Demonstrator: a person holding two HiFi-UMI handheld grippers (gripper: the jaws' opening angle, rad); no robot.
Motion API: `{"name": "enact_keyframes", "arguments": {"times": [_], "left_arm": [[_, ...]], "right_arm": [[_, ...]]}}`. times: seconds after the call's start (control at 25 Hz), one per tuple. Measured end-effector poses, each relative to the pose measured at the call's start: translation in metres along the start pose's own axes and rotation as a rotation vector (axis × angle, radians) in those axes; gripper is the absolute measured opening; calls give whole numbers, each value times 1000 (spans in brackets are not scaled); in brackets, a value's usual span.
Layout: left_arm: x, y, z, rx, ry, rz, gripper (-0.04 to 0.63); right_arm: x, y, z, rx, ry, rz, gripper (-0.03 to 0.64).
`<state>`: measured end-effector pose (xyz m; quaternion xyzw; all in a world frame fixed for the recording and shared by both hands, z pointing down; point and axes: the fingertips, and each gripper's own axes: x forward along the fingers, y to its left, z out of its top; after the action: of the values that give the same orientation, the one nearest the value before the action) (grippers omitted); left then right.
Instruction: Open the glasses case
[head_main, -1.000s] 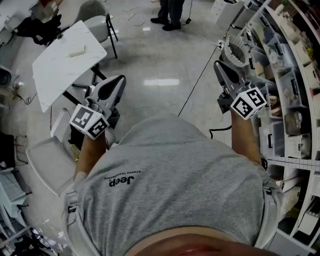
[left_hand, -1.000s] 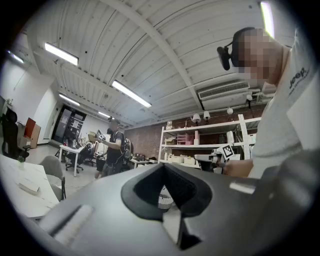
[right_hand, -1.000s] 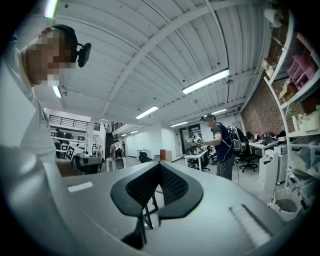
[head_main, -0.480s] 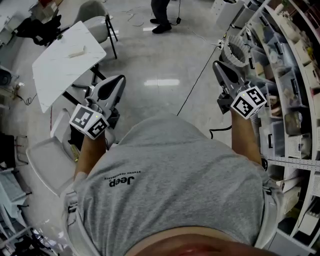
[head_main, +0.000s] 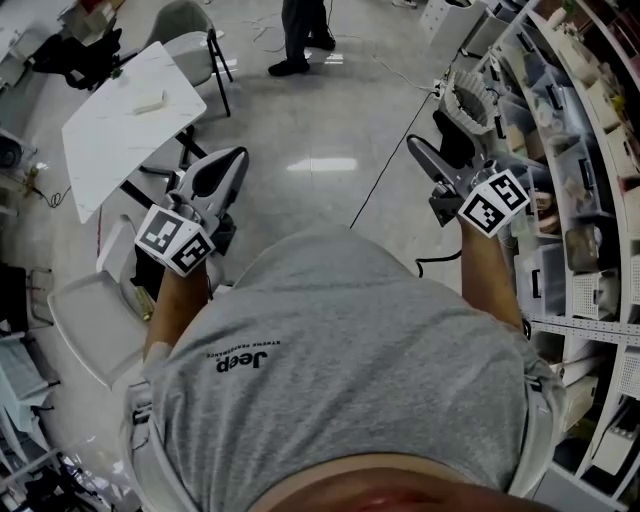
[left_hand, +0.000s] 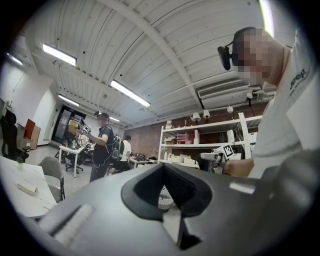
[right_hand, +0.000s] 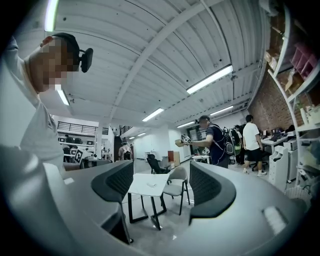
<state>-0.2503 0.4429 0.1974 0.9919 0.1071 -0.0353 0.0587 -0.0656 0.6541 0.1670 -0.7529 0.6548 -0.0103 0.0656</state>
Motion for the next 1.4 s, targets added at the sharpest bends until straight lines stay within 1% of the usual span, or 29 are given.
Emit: {"name": "enact_keyframes", "arguments": {"times": [0.12, 0.32, 0.44, 0.64, 0.76, 0.92, 1.04, 1.24, 1.4], "left_arm": [[12, -14, 0, 0, -4, 6, 49], [37, -42, -5, -36, -11, 19, 49], [51, -52, -10, -41, 0, 26, 49], [71, -61, -15, -34, 18, 23, 49], [79, -52, -15, -33, 26, 26, 49], [88, -16, -20, -51, 25, 16, 49], [97, 25, -25, -55, 21, -11, 49], [126, 122, -22, -43, 1, -73, 49], [153, 209, -10, -38, -3, -115, 49]], "right_arm": [[-15, -10, 2, 4, 1, 5, 330], [-49, -35, 3, 3, 0, 15, 330], [-62, -51, 0, 5, -1, 15, 330], [-67, -74, -6, 18, -3, 18, 330], [-58, -82, -9, 23, 3, 27, 330], [-24, -91, -15, 25, 17, 19, 330], [13, -96, -22, 12, 34, 2, 330], [97, -118, -24, -13, 42, -59, 330], [176, -136, -17, -25, 40, -96, 330]]}}
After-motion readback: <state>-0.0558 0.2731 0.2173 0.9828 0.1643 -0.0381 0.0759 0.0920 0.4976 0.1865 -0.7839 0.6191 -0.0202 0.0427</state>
